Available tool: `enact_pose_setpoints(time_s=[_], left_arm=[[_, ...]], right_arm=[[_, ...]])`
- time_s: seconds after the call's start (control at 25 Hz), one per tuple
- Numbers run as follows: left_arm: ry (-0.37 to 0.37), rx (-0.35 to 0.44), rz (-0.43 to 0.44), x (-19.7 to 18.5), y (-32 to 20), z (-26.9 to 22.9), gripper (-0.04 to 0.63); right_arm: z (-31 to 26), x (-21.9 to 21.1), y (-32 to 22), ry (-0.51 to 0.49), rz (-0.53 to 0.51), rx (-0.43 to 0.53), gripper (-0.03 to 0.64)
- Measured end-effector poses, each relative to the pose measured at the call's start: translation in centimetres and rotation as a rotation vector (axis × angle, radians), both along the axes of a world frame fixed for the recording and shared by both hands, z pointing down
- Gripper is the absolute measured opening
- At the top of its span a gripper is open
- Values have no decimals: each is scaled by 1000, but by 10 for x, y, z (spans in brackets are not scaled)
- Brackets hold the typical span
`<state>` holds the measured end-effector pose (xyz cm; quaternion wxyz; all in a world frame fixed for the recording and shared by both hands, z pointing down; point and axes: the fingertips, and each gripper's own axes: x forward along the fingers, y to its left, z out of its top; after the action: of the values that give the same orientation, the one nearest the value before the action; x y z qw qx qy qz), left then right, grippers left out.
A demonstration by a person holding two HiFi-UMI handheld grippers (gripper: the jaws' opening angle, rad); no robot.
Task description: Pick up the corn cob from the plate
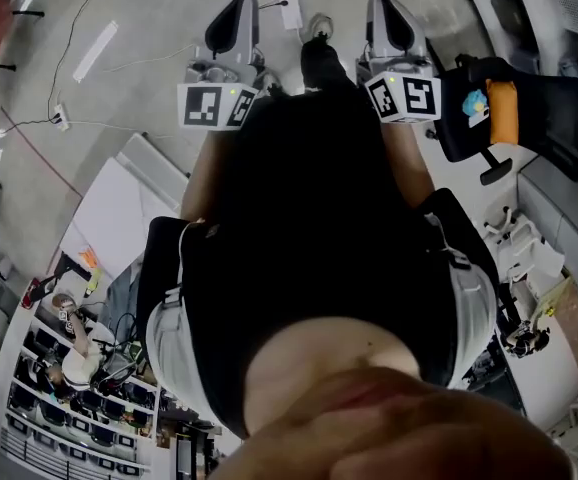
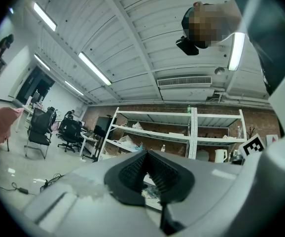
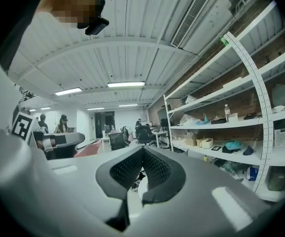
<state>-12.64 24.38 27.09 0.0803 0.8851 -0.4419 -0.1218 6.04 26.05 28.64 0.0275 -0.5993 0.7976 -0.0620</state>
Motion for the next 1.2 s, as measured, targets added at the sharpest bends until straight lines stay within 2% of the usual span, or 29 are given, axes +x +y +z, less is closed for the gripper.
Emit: enact_pose_setpoints(time_s=[0.68, 0.92, 1.2], left_arm=[[-7, -9, -64, 84, -137, -10, 0], [-39, -27, -98, 115, -172, -5, 1], [-42, -55, -154, 135, -200, 0, 2]], right_arm=[[2, 72, -148, -46, -92, -11, 9], [3, 96, -190, -47, -150, -11, 9], [7, 113, -230, -38, -222, -12, 9]])
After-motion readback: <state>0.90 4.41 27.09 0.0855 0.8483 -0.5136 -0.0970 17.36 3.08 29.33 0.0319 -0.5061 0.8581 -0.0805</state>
